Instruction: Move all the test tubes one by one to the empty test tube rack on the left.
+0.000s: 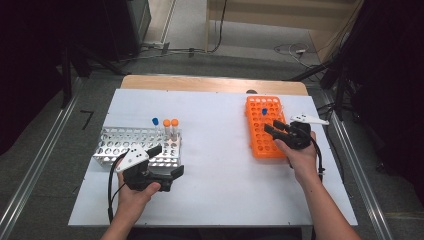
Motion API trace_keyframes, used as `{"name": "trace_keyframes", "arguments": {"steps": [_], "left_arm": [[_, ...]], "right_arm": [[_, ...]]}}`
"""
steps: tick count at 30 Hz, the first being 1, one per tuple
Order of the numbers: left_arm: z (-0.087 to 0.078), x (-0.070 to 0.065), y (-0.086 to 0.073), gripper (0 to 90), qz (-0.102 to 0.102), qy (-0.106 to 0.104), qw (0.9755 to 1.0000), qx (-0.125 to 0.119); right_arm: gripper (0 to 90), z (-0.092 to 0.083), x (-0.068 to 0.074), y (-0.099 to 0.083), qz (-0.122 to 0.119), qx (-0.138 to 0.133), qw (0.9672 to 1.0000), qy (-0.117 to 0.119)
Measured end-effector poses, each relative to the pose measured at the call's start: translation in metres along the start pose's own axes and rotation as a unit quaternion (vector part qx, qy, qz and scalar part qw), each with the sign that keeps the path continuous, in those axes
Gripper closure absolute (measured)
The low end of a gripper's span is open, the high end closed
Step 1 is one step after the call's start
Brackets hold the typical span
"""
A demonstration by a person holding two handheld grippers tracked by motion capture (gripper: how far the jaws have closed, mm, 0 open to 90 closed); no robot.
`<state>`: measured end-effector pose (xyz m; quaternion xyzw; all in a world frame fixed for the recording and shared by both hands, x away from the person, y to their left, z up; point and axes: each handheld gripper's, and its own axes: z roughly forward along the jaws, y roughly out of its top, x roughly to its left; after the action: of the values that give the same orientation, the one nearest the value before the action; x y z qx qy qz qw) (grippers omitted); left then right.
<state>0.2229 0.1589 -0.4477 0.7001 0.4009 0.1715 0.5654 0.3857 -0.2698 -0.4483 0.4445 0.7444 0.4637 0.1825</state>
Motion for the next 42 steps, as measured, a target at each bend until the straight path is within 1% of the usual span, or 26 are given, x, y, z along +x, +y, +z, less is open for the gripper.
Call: {"name": "trace_keyframes", "arguments": {"steps": [4,6,8,10,12,14,17,20,23,25,28,31,33,35,36,37,38,40,42], "left_arm": [[0.000,-0.001,0.000,0.0,0.002,0.000,1.0000,0.002],[0.000,-0.001,0.000,0.0,0.002,-0.001,1.0000,0.002],[0.000,-0.002,-0.001,0.0,0.000,-0.001,1.0000,0.002],[0.000,-0.002,0.000,0.0,0.000,-0.002,1.0000,0.002],[0.000,-0.002,0.000,0.0,-0.001,-0.002,1.0000,0.001],[0.000,-0.002,0.000,0.0,-0.003,-0.003,1.0000,-0.001],[0.000,-0.001,0.000,0.0,-0.005,-0.002,1.0000,-0.001],[-0.001,-0.001,0.000,0.0,-0.004,-0.002,1.0000,-0.002],[0.000,-0.002,0.000,0.0,-0.003,-0.003,1.0000,0.000],[0.000,-0.002,-0.001,0.0,-0.003,-0.004,1.0000,0.000],[0.001,-0.002,-0.001,0.0,-0.003,-0.006,1.0000,0.000],[0.001,-0.003,0.000,0.0,-0.001,-0.006,1.0000,0.001],[0.001,-0.003,0.000,0.0,-0.001,-0.006,1.0000,-0.001],[0.001,-0.003,0.000,0.0,0.000,-0.005,1.0000,0.000],[0.002,-0.003,0.001,0.0,0.000,-0.006,1.0000,0.000],[0.002,-0.004,0.001,0.0,0.001,-0.006,1.0000,0.000],[0.003,-0.004,0.001,0.0,0.004,-0.007,1.0000,0.001],[0.003,-0.005,0.001,0.0,0.006,-0.007,1.0000,0.002],[0.005,-0.006,0.002,0.0,0.007,-0.009,0.9999,0.003]], "right_arm": [[55.4,0.014,0.001,0.003,-0.006,0.018,0.9998,-0.010],[56.9,0.019,0.002,0.004,-0.004,0.024,0.9996,-0.011],[58.8,0.026,0.002,0.005,-0.004,0.033,0.9993,-0.019],[60.5,0.031,0.002,0.006,0.005,0.038,0.9989,-0.026],[62.4,0.035,0.003,0.007,0.003,0.045,0.9985,-0.031],[63.2,0.039,0.005,0.008,0.000,0.054,0.9977,-0.042],[66.8,0.042,0.004,0.011,0.007,0.061,0.9968,-0.051],[70.1,0.047,0.005,0.013,0.004,0.073,0.9952,-0.065],[73.3,0.049,0.007,0.014,-0.005,0.075,0.9943,-0.076],[74.8,0.049,0.008,0.014,-0.004,0.074,0.9940,-0.081],[75.2,0.047,0.007,0.013,-0.001,0.069,0.9941,-0.084],[75.3,0.042,0.007,0.012,-0.005,0.046,0.9952,-0.087],[75.3,0.037,0.007,0.011,-0.005,0.029,0.9961,-0.083],[75.4,0.030,0.007,0.011,-0.007,0.011,0.9972,-0.074],[75.4,0.026,0.007,0.011,-0.012,0.002,0.9972,-0.073],[75.4,0.022,0.007,0.012,-0.010,-0.007,0.9977,-0.067],[75.4,0.017,0.007,0.013,-0.007,-0.013,0.9981,-0.060],[75.4,0.009,0.009,0.014,-0.013,-0.021,0.9984,-0.051],[75.4,0.001,0.012,0.015,-0.017,-0.029,0.9988,-0.037]]}}
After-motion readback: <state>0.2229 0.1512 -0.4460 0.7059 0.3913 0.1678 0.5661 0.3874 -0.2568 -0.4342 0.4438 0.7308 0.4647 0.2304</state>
